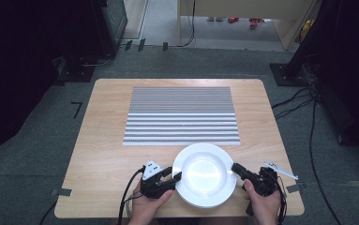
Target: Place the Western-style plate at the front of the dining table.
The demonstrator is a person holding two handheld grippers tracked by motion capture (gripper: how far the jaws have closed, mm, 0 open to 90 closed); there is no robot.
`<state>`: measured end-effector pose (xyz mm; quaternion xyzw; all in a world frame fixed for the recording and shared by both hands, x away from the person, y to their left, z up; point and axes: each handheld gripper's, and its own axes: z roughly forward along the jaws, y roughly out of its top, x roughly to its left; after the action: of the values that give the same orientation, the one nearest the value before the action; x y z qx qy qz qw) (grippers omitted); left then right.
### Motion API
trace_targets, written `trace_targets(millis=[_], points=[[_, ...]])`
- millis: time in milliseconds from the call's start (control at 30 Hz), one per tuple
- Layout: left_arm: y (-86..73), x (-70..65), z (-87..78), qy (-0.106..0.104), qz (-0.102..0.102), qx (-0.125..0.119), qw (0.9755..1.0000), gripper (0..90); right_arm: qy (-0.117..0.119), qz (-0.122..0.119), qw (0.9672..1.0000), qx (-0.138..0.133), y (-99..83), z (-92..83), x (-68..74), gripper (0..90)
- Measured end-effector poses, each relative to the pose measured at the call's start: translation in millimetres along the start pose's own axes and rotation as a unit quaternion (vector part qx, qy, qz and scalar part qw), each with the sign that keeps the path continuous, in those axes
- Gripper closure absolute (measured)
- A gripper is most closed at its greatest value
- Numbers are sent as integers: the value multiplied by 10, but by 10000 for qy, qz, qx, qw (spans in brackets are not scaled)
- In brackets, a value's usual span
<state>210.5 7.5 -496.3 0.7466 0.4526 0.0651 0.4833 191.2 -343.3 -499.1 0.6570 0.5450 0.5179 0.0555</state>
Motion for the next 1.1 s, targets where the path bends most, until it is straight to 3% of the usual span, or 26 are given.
trace_targets(millis=[300, 333, 400, 667, 867, 1100], points=[[-8, -7, 13, 14, -10, 33, 10000, 522, -28, -44, 10000, -75, -4, 5, 24, 814], [-10, -6, 15, 17, -5, 41, 10000, 521, 114, 85, 9998, -136, 5, -8, 26, 815], [-14, 0, 19, -8, -43, 27, 10000, 520, 182, 152, 9996, -134, 12, -14, 26, 813], [-15, -1, 21, -6, -54, 31, 10000, 512, 185, 129, 9995, -208, 5, -4, 43, 812], [-23, -7, 33, 2, -46, 33, 10000, 487, 384, 357, 9984, -200, -4, 23, 41, 809], [-30, -8, 49, 9, -83, 47, 10000, 474, 407, 372, 9982, -253, -17, 43, 45, 808]])
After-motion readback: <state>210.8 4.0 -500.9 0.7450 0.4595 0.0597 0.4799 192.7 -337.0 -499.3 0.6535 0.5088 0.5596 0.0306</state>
